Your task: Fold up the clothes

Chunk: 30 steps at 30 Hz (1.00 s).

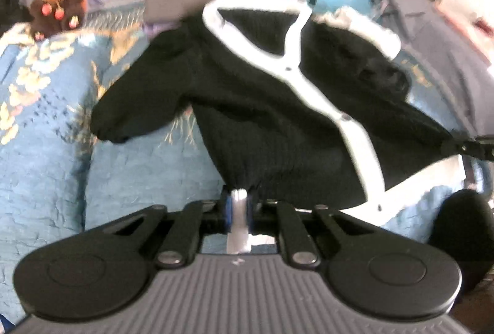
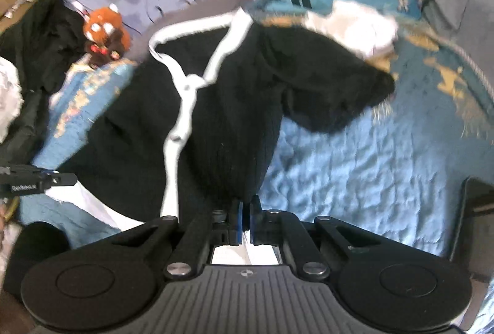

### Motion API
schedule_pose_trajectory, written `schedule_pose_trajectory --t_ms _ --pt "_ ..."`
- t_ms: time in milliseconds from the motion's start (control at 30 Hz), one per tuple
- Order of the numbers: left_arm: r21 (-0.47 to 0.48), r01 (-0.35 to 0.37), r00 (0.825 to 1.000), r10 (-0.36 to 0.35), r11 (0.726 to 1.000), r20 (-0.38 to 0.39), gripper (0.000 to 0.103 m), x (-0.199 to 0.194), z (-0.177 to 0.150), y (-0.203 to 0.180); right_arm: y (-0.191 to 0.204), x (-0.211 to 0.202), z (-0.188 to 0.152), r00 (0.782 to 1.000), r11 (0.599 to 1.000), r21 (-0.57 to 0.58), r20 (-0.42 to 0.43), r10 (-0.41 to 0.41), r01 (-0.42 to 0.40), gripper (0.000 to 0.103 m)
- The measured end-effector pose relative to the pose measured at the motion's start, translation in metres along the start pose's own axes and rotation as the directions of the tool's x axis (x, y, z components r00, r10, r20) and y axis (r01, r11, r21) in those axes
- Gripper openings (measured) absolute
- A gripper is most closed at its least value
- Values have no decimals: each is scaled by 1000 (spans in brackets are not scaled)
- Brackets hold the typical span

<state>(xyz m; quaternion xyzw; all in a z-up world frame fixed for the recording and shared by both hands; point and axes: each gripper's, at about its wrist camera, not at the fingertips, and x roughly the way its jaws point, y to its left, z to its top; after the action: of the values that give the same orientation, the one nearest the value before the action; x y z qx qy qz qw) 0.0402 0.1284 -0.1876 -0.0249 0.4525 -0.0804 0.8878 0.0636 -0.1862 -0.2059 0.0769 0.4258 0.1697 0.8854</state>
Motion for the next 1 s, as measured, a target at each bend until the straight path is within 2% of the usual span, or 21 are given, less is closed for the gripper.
schedule_pose_trajectory --t_ms 100,200,267,333,433,567,700,767,800,833,867,900,967,1000 --pt "-5 2 998 -1 1000 60 9 -32 0 -1 12 -24 11 999 1000 -24 48 11 -10 4" --pt "-74 43 992 -33 996 123 9 -66 2 11 23 -48 23 995 999 -49 95 23 -18 4" --pt "-89 58 989 -45 994 138 9 -81 1 19 29 -58 24 995 997 -81 101 19 -11 4" --pt "-98 41 994 -30 994 105 9 -85 -7 26 28 -55 17 998 996 -84 60 -3 8 4" --pt "-122 11 1000 -9 992 22 9 -75 -26 37 19 -33 -5 998 998 -56 -59 -31 27 4" --pt "-150 -42 995 28 988 -95 9 -49 -54 50 10 -1 -46 977 997 -29 -202 -73 69 4" --pt "-127 -123 980 101 984 -169 11 -24 -63 58 7 13 -61 967 995 -11 -234 -98 98 8" --pt "-129 -136 976 111 982 -185 16 -20 -62 63 10 13 -57 964 989 -43 -222 -148 142 19" --pt "-120 -132 977 109 984 -184 21 -22 -61 64 9 10 -54 963 985 -59 -204 -173 164 35" --pt "-110 -128 977 106 986 -184 23 -24 -61 65 8 5 -51 964 980 -73 -180 -195 185 43" --pt "-83 -144 977 128 986 -170 40 -30 -60 63 7 0 -47 964 975 -87 -154 -216 205 43" --pt "-51 -176 975 166 983 -150 66 -38 -58 61 6 -5 -43 964 971 -102 -131 -229 217 43" --pt "12 -241 965 241 970 -105 92 -53 -55 57 6 -11 -29 969 967 -129 -86 -232 220 43" --pt "29 -263 961 265 964 -76 94 -62 -52 54 8 -11 -21 972 966 -144 -66 -225 214 44"
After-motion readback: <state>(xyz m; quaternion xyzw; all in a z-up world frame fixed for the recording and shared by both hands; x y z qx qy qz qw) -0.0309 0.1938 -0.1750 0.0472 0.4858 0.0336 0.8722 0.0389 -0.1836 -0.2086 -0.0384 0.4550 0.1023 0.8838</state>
